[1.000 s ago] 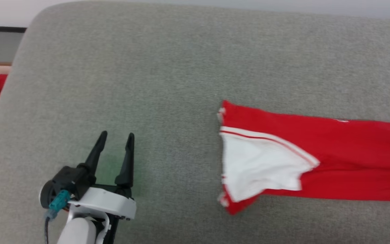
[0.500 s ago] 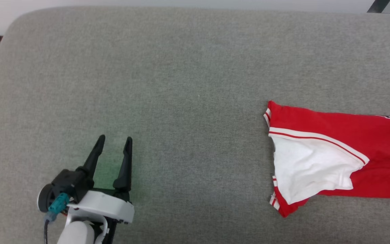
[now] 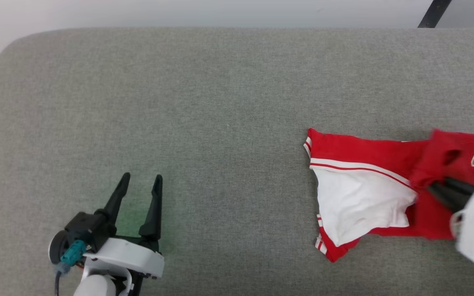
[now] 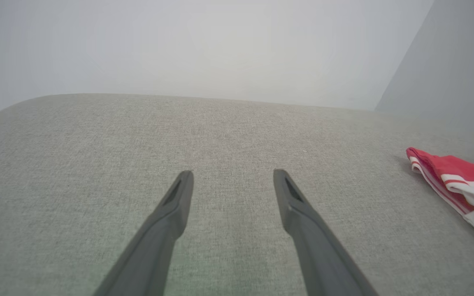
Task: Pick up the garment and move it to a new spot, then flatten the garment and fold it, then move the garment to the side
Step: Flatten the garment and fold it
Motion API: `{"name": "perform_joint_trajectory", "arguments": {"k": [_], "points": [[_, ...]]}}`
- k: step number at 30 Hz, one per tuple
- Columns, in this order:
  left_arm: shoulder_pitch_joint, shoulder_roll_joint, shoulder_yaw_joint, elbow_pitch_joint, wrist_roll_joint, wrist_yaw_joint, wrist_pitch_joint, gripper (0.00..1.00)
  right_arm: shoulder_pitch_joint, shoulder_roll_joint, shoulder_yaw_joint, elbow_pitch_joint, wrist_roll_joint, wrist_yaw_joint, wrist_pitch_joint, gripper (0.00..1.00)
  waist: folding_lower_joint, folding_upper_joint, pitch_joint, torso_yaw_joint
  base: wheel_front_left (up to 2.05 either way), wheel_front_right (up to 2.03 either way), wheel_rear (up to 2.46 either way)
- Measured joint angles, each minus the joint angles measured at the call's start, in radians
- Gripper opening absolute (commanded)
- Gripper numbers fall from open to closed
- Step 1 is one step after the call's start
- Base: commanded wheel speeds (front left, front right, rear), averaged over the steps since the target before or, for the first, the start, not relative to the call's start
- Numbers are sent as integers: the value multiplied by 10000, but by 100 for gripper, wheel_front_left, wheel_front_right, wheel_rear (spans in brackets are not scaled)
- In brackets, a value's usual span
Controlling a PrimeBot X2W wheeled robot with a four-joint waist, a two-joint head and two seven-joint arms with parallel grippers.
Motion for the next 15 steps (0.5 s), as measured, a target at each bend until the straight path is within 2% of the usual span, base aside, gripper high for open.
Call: {"name": "perform_joint_trajectory", "arguments": {"k": [5,15], "points": [[-34,-15,-130,-6,-94,0,0,100,-773,376,1246,56,-44,0,-372,0,0,0,50,147,0,0,0],[-57,-188,-251,100,-245,0,0,100,-1695,907,3145,1699,-104,0,-1384,0,0,0,205,646,0,0,0]]}}
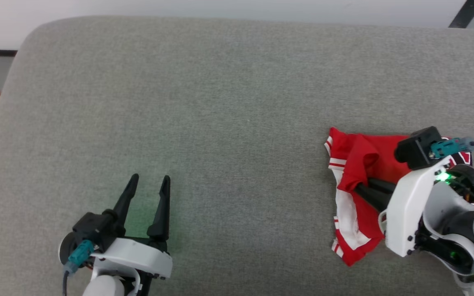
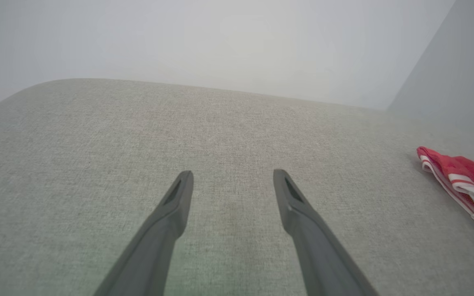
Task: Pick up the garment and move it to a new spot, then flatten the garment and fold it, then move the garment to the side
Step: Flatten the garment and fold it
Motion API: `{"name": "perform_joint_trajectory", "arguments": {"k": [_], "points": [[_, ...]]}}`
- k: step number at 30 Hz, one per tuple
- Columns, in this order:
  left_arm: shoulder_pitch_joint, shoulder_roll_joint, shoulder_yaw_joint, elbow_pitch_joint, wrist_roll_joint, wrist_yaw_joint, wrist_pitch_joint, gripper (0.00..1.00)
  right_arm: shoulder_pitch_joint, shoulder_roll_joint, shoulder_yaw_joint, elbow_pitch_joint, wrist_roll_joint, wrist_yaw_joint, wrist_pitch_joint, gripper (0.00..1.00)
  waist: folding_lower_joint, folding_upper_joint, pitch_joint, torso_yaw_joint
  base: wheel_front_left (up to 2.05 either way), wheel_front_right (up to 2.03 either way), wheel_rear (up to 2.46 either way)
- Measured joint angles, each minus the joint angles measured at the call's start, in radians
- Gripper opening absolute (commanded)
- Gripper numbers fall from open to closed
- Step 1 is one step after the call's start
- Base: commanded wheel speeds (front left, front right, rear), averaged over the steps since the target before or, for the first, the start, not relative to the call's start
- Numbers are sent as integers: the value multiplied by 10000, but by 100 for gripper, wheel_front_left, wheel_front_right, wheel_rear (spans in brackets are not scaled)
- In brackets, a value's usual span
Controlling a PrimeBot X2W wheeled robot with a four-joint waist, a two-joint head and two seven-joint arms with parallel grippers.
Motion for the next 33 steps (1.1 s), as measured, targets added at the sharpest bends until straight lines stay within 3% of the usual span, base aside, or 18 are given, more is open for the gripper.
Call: {"name": "perform_joint_trajectory", "arguments": {"k": [12,13,14,15,16,17,25,33], "points": [[-58,-198,-107,130,-119,0,0,100,-89,58,738,1716,12,0,-1012,0,0,1,89,371,0,0,0],[-58,-194,-104,136,-132,0,0,100,-97,58,786,1779,12,0,-1097,7,0,0,79,366,0,0,0],[-58,-186,-88,146,-161,0,0,100,-117,56,849,1825,13,0,-1170,38,0,0,63,356,0,0,0],[-58,-173,-65,155,-180,0,0,100,-155,52,968,1841,38,0,-1237,60,0,0,38,341,0,0,0],[-56,-161,-46,171,-180,0,0,100,-209,69,1055,1843,109,0,-1340,95,0,0,4,321,0,0,0],[-48,-148,-21,194,-182,0,0,100,-240,92,1101,1831,194,0,-1455,100,0,0,-37,296,0,0,0],[94,79,75,249,-293,0,0,100,-443,-422,1444,1709,867,0,-2577,100,0,0,-464,-94,0,0,0],[346,405,128,476,-472,0,0,100,48,-1007,575,2564,1469,0,-4270,100,0,0,-993,-645,0,0,0]]}}
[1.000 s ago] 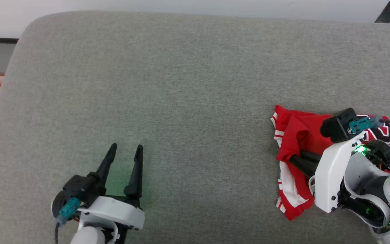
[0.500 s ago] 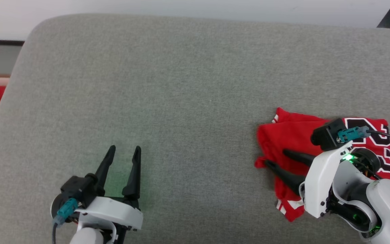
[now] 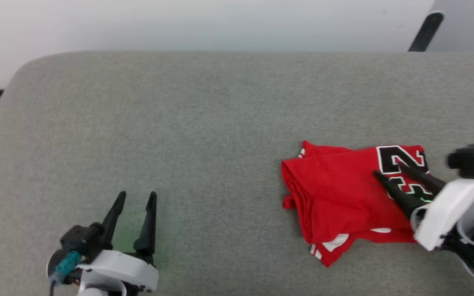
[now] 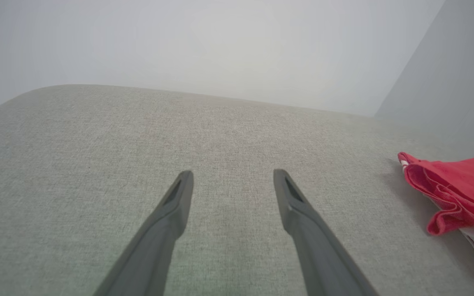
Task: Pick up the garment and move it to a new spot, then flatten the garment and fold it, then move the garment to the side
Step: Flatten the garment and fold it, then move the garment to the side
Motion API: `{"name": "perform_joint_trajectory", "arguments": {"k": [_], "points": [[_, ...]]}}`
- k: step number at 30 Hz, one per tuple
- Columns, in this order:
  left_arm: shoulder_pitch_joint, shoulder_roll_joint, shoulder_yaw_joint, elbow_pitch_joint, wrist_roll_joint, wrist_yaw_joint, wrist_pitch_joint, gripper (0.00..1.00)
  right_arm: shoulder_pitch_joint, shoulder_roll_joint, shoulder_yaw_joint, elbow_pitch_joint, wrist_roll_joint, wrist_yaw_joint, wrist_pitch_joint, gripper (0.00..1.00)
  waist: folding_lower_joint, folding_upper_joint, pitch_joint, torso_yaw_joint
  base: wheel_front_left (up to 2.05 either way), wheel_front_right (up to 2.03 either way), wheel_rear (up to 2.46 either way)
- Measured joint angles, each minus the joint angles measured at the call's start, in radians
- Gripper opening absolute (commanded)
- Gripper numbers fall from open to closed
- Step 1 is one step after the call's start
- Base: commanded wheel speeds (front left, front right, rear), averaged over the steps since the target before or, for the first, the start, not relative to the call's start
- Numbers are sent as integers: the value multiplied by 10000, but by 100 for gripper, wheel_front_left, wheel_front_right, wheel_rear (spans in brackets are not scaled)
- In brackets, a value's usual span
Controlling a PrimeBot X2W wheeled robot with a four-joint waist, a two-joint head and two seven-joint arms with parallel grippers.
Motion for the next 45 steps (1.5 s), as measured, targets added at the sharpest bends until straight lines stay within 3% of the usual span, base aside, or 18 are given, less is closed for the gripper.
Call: {"name": "perform_joint_trajectory", "arguments": {"k": [7,17,35,45], "points": [[115,84,73,150,-174,0,0,100,580,-479,-568,1350,-857,0,-2420,100,0,0,-441,-417,0,0,0],[886,123,303,165,-123,0,0,100,1422,98,-1014,2180,-1576,0,-4997,100,0,0,-1068,-672,0,0,0],[2372,159,587,-1386,646,63,0,100,2783,1379,-3033,752,-3076,0,-5371,100,0,0,-1998,-621,0,0,0],[3282,21,671,-2272,752,416,0,100,3889,1753,-3877,90,-3394,0,-5292,100,0,0,-1987,-482,0,0,0]]}}
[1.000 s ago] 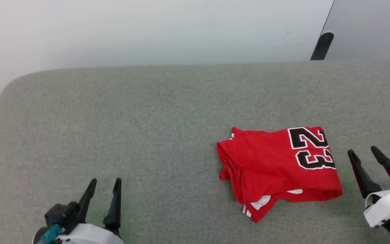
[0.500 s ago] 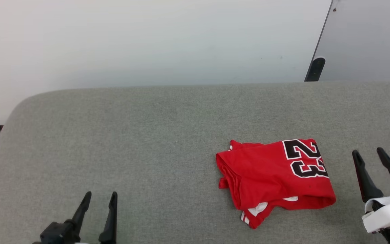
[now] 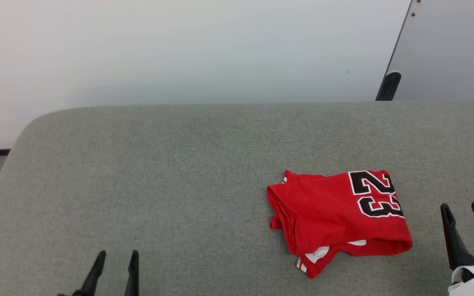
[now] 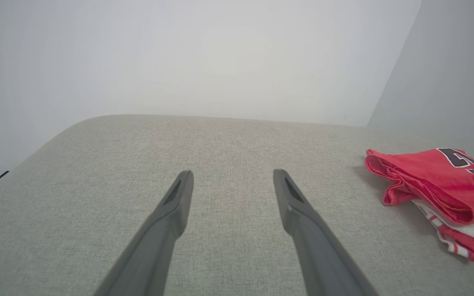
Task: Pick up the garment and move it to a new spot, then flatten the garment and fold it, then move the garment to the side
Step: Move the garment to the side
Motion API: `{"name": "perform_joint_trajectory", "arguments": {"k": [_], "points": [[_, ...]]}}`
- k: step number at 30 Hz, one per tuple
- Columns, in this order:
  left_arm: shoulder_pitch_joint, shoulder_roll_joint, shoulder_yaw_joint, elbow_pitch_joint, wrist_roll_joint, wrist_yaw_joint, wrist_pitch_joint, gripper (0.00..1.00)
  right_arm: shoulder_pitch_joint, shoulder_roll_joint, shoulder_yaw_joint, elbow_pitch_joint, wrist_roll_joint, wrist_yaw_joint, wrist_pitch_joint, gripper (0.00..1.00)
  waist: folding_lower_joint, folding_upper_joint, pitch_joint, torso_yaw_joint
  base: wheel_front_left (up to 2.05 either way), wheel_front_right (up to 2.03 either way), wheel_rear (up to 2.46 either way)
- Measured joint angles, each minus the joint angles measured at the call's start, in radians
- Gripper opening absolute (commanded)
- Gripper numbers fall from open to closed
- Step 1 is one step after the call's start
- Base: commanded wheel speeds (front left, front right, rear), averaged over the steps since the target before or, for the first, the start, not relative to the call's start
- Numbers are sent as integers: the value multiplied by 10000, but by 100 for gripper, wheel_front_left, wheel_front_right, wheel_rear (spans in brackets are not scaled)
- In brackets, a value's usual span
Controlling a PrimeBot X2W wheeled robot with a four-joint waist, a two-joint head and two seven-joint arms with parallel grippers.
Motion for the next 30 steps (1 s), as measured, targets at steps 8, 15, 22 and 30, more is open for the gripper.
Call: {"name": "perform_joint_trajectory", "arguments": {"k": [8,15,22,30], "points": [[192,-17,-71,-426,29,102,17,100,221,209,-159,-125,-31,0,148,100,0,0,67,80,0,0,0],[111,35,-151,-545,29,128,59,100,272,234,-148,-73,-48,0,174,100,0,0,126,52,0,0,0],[50,84,-224,-568,12,128,71,100,268,288,-148,19,-48,0,174,100,0,0,206,47,0,0,0],[3,125,-324,-545,-48,128,109,100,212,357,-73,58,-38,0,205,100,0,0,275,62,0,0,0]]}}
